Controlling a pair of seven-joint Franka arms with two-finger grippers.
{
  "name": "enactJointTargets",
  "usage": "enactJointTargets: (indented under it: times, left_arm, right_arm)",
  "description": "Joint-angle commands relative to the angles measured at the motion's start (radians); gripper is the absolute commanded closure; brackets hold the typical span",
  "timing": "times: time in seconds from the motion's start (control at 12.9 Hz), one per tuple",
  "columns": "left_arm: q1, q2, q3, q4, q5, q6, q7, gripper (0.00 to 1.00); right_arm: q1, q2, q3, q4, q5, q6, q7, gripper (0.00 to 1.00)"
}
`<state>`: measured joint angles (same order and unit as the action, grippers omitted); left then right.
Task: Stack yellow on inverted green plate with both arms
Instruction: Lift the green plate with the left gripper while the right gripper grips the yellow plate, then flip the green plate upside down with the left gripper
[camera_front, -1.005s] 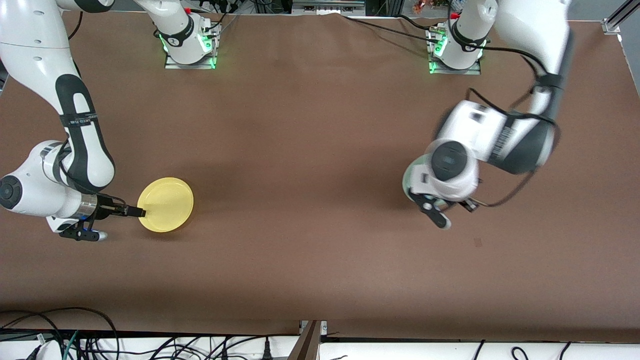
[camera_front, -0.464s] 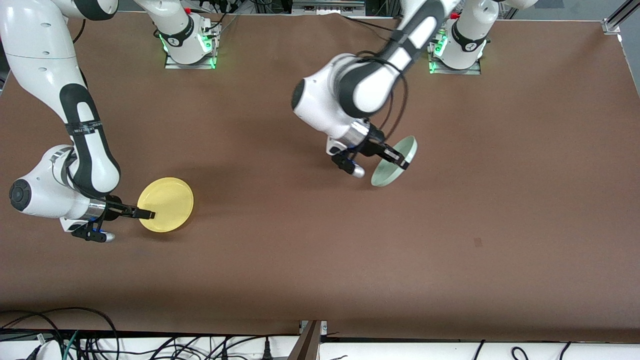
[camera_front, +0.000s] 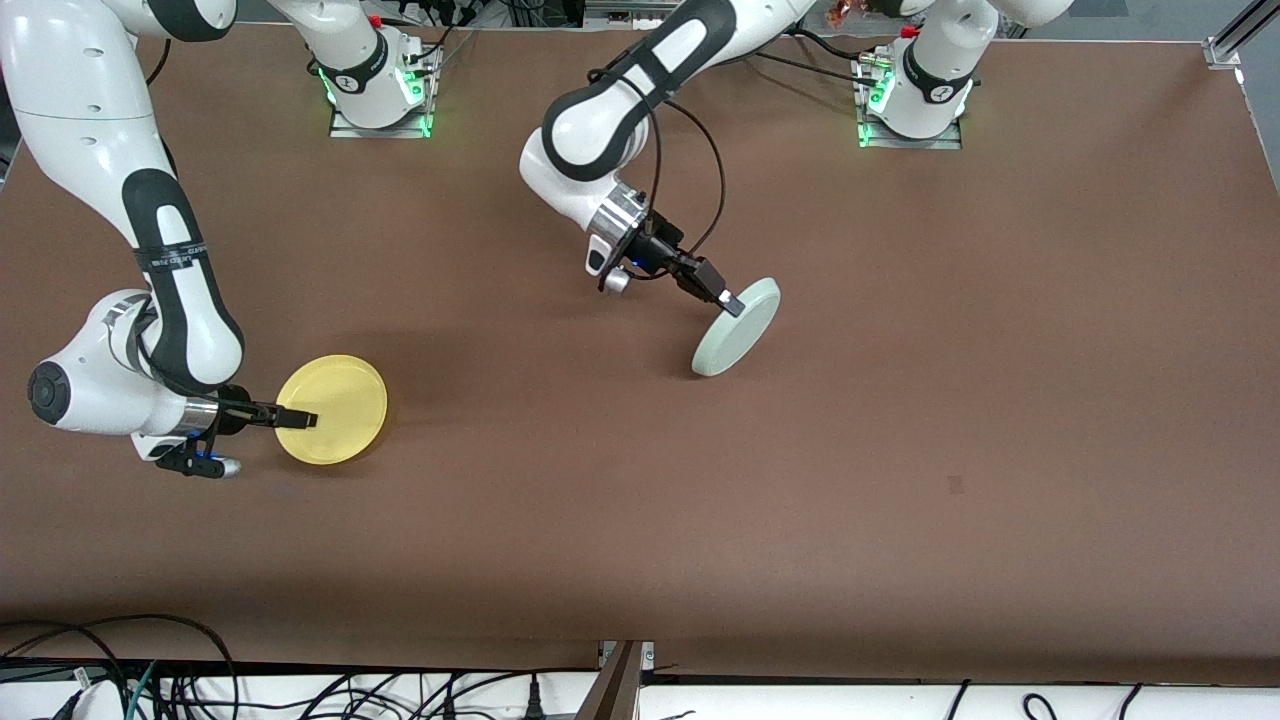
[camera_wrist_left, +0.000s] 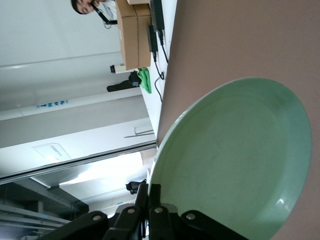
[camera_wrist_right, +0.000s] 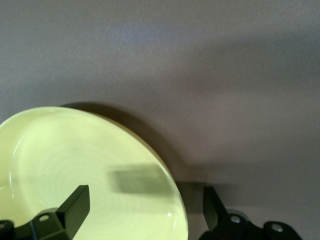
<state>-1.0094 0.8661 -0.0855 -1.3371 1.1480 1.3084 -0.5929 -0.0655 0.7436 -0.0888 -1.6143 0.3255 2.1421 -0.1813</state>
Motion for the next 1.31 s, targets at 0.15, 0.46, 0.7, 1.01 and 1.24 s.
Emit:
enactJointTargets:
  times: [0.15, 0.46, 0.7, 1.01, 1.24]
  left_arm:
    - [-0.123, 0.132, 0.099, 0.156, -0.005, -0.044, -0.073, 1.00]
    - [-0.147, 0.177, 0.093, 0.168, -0.025, -0.035, -0.238, 1.00]
    - [-0.150, 0.186, 0.086, 0.180, -0.054, -0.023, -0.281, 0.59]
    - [-0.152, 0.174, 0.056, 0.217, -0.187, 0.077, -0.336, 0.00]
    - [-0.124, 0.142, 0.058, 0.214, -0.339, 0.231, -0.512, 0.00]
  right_arm:
    - [-0.013, -0.023, 0.000, -0.012, 0.021, -0.056, -0.032, 0.00]
    - [-0.040, -0.020, -0.005, -0.012, 0.021, -0.074, -0.110, 0.55]
    - [-0.039, -0.016, -0.003, -0.009, 0.021, -0.073, -0.107, 1.00]
    - [-0.036, -0.015, 0.000, -0.003, 0.021, -0.073, -0.103, 1.00]
    - [-0.031, -0.016, 0.008, 0.057, 0.021, -0.073, -0.101, 1.00]
